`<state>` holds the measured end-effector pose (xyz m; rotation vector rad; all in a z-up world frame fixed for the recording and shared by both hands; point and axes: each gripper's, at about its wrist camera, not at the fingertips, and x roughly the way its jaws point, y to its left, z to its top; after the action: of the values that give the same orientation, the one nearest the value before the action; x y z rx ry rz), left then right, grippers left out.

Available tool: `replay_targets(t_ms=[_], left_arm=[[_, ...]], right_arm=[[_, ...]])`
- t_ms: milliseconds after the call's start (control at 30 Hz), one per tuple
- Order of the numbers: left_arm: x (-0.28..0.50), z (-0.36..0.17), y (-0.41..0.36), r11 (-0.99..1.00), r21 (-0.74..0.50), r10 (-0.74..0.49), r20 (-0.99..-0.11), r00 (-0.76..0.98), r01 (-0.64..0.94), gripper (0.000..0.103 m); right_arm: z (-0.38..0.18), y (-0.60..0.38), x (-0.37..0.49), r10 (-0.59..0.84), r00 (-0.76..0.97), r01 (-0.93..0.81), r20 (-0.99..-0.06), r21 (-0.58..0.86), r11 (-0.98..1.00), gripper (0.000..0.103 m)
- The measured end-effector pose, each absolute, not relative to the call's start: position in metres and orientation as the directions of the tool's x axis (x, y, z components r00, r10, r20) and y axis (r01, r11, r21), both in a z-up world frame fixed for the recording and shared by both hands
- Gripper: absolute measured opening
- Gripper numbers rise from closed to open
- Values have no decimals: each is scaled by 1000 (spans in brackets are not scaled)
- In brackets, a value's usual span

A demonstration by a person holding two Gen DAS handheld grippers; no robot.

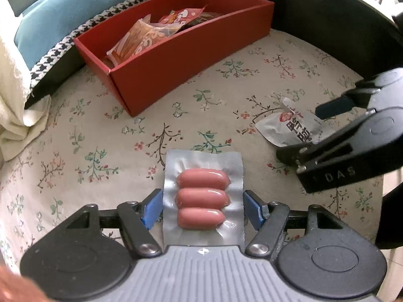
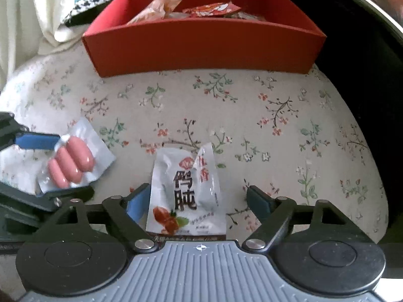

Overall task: Organize snacks
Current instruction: 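Grasp the white duck-neck packet with the right tool while the left holds the sausages, then lift both held snacks and carry them over the red box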

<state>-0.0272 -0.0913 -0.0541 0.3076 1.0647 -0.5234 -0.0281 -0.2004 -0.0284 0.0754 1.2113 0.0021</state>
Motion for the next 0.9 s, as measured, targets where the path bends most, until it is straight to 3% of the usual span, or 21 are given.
replay_targets(t_ms=[67,900], left_arm=[[-26,-53,-93,835,-11,-260,-889,376,550,61],[7,-6,-67,884,-89,-329,-816,476,458,61]], right_arm=[[-25,-197,-30,61,361,30,-931,76,997,64],[35,-208,-3,156,556,73,-817,234,969,62]])
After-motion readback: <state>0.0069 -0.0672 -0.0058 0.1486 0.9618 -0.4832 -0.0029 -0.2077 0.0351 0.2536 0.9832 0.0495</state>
